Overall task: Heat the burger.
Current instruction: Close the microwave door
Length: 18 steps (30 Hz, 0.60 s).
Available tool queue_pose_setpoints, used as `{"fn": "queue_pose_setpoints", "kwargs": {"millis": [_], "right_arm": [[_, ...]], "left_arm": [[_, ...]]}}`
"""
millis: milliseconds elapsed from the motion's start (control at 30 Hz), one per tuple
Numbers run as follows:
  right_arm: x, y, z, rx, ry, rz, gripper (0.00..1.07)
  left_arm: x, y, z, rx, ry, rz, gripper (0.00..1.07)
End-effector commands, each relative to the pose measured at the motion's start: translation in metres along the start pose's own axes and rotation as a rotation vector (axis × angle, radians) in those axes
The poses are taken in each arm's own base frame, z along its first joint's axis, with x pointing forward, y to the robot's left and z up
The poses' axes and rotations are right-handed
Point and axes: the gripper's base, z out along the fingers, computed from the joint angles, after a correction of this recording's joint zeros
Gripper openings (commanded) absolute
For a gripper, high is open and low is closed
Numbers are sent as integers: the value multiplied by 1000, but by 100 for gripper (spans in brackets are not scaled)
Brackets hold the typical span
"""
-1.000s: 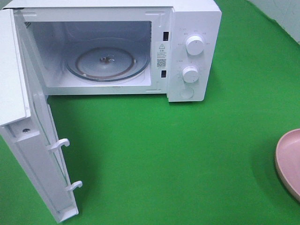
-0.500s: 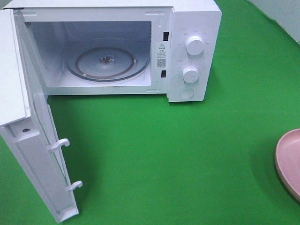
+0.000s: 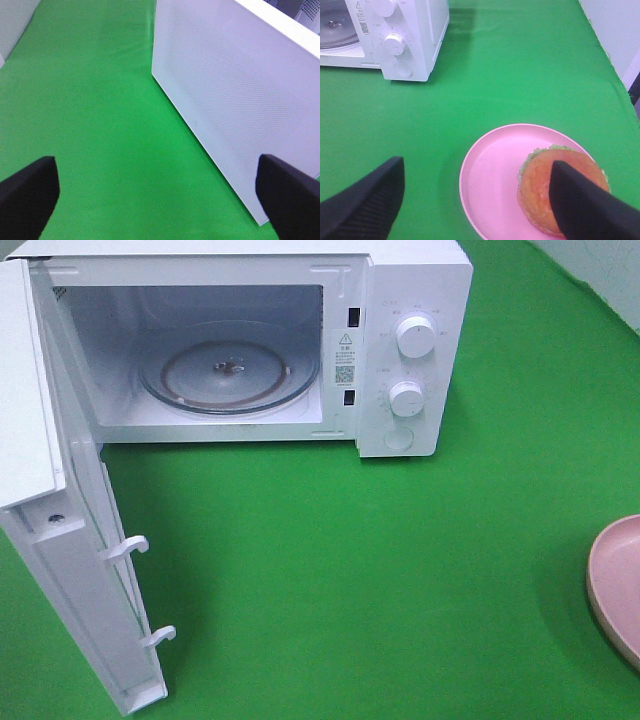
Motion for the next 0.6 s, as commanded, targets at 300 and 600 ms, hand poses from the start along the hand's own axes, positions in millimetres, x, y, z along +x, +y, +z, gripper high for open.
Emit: {"fn": "queue_pose_setpoints", "kwargs": {"millis": [300, 600], "right_arm": [[1, 0, -3, 2, -37, -2, 76], [1, 0, -3, 2, -37, -2, 76]], "left_arm": [[0, 0, 0, 3, -13, -12, 98], [-26, 1, 8, 0, -86, -25, 79]]}}
